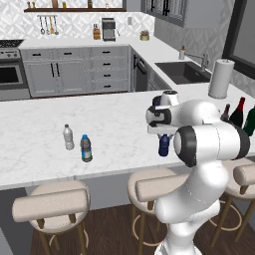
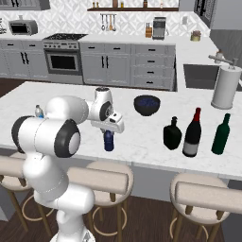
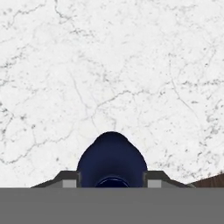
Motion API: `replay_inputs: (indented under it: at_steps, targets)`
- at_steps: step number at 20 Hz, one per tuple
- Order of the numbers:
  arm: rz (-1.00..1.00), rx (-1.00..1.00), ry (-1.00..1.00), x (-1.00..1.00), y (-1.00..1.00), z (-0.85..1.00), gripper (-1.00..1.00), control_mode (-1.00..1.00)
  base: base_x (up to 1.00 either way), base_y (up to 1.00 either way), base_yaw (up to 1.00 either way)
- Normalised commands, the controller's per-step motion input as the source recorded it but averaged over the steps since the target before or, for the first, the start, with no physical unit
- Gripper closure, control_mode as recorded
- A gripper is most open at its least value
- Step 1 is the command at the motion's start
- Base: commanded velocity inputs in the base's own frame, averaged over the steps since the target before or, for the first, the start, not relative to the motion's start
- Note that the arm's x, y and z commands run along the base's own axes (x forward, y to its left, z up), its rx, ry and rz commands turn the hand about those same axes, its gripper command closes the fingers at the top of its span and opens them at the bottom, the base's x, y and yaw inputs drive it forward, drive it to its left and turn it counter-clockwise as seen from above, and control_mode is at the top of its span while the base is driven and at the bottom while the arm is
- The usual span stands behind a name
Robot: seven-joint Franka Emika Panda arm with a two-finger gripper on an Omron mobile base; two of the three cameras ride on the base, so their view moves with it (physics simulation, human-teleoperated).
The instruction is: Move the plastic bottles in the middle to the plastics group, and the glass bottles in the middle to the glass group.
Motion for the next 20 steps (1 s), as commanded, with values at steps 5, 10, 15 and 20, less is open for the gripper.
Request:
replay_inputs:
  at_steps: [5,10,15,20]
  targets:
    - [0.0,0.01,0.0,-0.01,0.02,0.47,1.0,-1.0,0.0,0.0,0.0]
    - [0.09,0.01,-0.01,-0.02,0.37,0.72,1.0,-1.0,0.0,0.0,0.0]
    - [0.32,0.08,0.0,0.02,0.69,0.44,1.0,-1.0,0.0,0.0,0.0]
    - [0.51,0.13,0.0,0.19,0.9,0.09,1.0,-1.0,0.0,0.0,0.0]
